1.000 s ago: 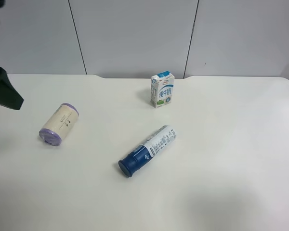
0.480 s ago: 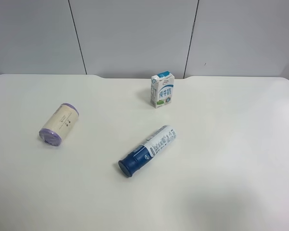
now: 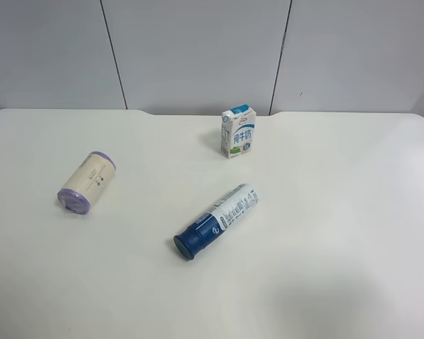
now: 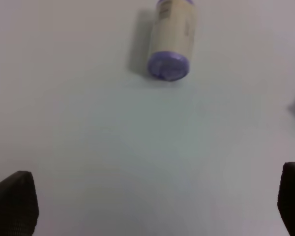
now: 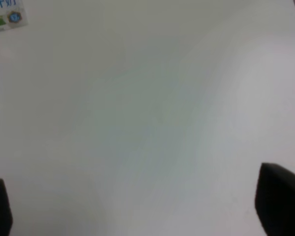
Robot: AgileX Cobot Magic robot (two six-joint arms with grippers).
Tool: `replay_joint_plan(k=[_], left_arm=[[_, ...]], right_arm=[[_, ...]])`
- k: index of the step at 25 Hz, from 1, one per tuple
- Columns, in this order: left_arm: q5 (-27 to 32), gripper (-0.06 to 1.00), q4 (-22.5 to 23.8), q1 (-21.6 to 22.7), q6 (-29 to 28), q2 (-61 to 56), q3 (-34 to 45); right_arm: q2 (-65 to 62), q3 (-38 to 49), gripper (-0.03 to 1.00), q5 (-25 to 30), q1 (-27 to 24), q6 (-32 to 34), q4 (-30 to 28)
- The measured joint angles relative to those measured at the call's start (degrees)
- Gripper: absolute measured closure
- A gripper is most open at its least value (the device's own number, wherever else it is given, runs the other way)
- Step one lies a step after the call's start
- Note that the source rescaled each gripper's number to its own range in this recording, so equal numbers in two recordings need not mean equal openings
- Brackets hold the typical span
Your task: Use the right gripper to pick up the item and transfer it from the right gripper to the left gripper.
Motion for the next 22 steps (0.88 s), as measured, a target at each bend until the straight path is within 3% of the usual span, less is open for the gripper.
replay_joint_plan(k=[9,16,22], left_arm=[[-0.9,-0.04,0.0,0.0,0.5,-7.4,8.7],[-7.7,-0.04,1.2,0.0,0.5,-11.2,11.3],[-8.7,-0.04,1.3,0.0,0.8,-11.2,11.8]], right_arm=[[0.0,0.0,-0.02,0.0,0.0,0.0,0.0],[0.0,0.0,-0.02,0.0,0.0,0.0,0.0],[0.0,0.0,-0.02,0.0,0.0,0.0,0.0]])
